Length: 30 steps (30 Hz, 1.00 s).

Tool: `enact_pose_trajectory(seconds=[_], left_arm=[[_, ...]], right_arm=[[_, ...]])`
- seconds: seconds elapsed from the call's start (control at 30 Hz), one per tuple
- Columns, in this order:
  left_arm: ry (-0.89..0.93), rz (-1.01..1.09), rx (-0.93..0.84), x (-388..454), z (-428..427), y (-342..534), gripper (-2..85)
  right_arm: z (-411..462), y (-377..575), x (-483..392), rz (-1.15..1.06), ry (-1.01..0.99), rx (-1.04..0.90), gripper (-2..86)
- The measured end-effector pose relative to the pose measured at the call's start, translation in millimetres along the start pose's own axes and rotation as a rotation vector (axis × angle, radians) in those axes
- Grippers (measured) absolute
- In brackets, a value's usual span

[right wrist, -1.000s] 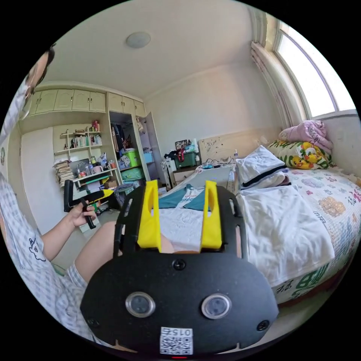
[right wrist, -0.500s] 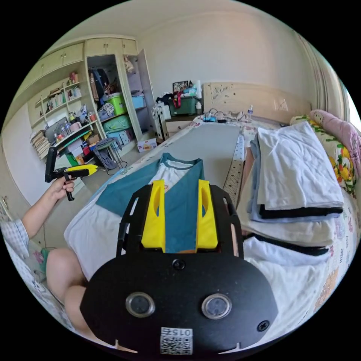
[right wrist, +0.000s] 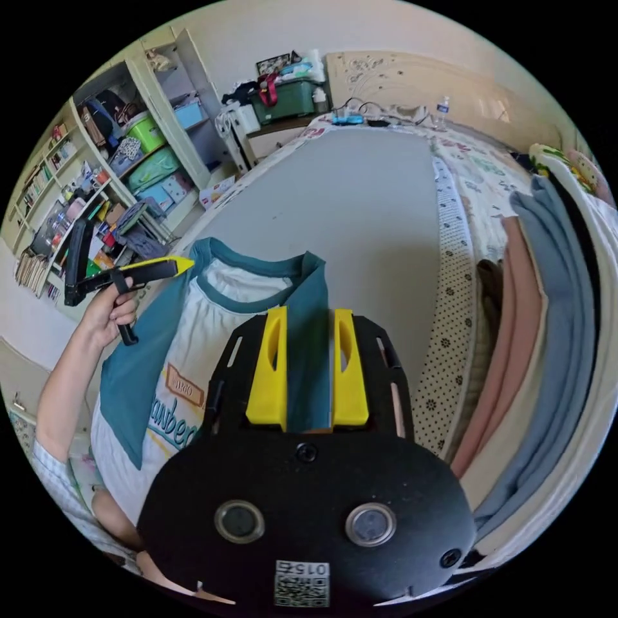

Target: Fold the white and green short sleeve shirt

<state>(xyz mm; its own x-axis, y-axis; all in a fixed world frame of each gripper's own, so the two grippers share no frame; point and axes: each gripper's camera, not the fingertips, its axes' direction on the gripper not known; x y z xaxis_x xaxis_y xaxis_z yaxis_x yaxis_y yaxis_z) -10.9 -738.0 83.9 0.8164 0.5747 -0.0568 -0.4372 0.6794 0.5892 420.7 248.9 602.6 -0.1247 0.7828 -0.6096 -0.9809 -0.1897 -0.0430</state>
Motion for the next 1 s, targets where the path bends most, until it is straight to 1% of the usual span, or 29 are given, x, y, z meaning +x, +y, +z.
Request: enact_pose_trajectory(seconds=[0.1, 0.2, 0.27, 0.37, 0.5, 0.57, 0.63, 0.67, 0.73, 0.8, 0.93, 1.0], left_arm=[[-0.01, 0.062, -0.075, 3, 13, -15, 3.4], [-0.056, 0.099, -0.043, 7, 4, -19, 1.6], [-0.072, 0.124, 0.001, 9, -10, -17, 1.1], [-0.016, 0.152, 0.095, 13, -47, -6, 0.8], [0.076, 0.261, 0.202, 28, -124, 33, 0.6], [0.127, 0.322, 0.22, 37, -160, 62, 0.6], [0.182, 0.403, 0.215, 49, -203, 112, 0.6], [0.192, 0.422, 0.211, 52, -213, 126, 0.6], [0.24, 0.506, 0.174, 61, -243, 185, 0.6], [0.269, 0.556, 0.122, 64, -253, 229, 0.6], [0.284, 0.692, -0.042, 76, -245, 309, 0.7], [0.279, 0.737, -0.105, 82, -240, 330, 0.8]], right_arm=[[1, -26, 0, -0.03, 0.029, -0.023, 2.7], [-4, -42, -4, -0.054, 0.068, -0.026, -0.1], [-17, -45, -11, -0.079, 0.1, 0.015, -0.6], [-62, -39, -26, -0.127, 0.102, 0.11, -0.9], [-152, -5, -57, -0.207, 0.061, 0.196, -0.9], [-190, 20, -78, -0.259, 0.029, 0.201, -1.0], [-228, 67, -109, -0.323, -0.02, 0.193, -1.0], [-236, 80, -117, -0.342, -0.035, 0.187, -0.9], [-251, 133, -146, -0.421, -0.07, 0.136, -0.9], [-247, 168, -164, -0.475, -0.081, 0.065, -0.9], [-215, 223, -199, -0.603, -0.073, -0.165, -0.9], [-205, 237, -216, -0.66, -0.03, -0.238, -0.9]])
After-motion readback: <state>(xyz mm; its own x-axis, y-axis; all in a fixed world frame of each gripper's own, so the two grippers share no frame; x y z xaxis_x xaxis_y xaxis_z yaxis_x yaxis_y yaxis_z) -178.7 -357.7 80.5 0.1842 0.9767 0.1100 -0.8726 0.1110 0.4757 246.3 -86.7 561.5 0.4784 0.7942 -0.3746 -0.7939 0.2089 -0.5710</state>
